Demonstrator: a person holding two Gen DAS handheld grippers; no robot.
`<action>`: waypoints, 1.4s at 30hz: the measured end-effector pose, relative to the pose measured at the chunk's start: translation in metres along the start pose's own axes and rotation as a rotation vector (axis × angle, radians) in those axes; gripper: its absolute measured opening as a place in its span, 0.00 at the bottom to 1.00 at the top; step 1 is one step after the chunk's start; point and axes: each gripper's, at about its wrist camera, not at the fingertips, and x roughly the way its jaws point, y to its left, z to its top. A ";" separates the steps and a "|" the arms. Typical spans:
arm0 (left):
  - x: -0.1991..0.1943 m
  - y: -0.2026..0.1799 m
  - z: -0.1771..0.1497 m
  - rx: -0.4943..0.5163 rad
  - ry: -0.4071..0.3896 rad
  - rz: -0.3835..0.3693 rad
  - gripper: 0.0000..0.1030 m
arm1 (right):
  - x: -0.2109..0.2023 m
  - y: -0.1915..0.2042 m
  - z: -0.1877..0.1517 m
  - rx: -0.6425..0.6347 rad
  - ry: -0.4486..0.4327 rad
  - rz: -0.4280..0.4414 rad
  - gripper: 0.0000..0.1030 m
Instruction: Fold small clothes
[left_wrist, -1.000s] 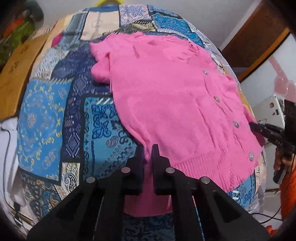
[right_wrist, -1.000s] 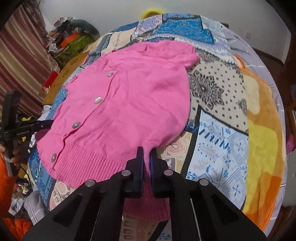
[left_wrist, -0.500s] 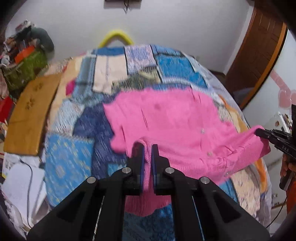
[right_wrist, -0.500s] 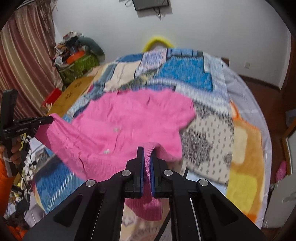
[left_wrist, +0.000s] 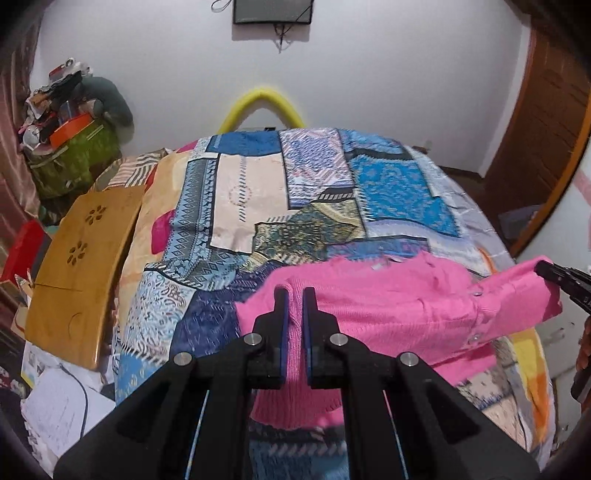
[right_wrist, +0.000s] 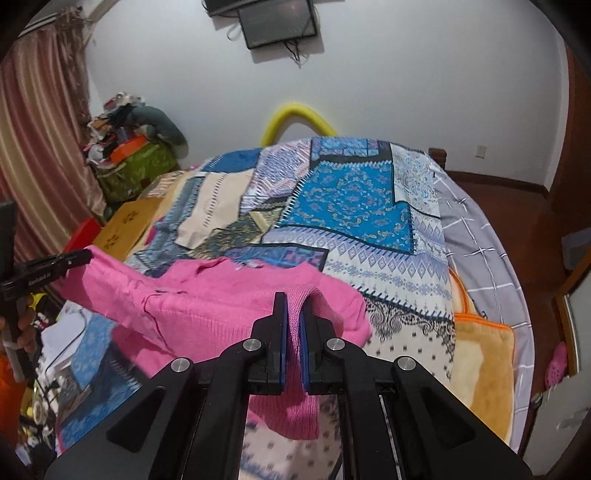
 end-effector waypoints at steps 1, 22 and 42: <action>0.009 0.001 0.003 -0.002 0.008 0.010 0.06 | 0.009 -0.002 0.002 0.000 0.012 -0.005 0.05; 0.130 0.020 0.022 0.007 0.148 0.149 0.12 | 0.093 -0.048 0.021 0.065 0.135 -0.052 0.17; 0.043 0.035 -0.055 0.087 0.173 0.207 0.73 | 0.054 -0.014 -0.071 0.040 0.283 -0.016 0.71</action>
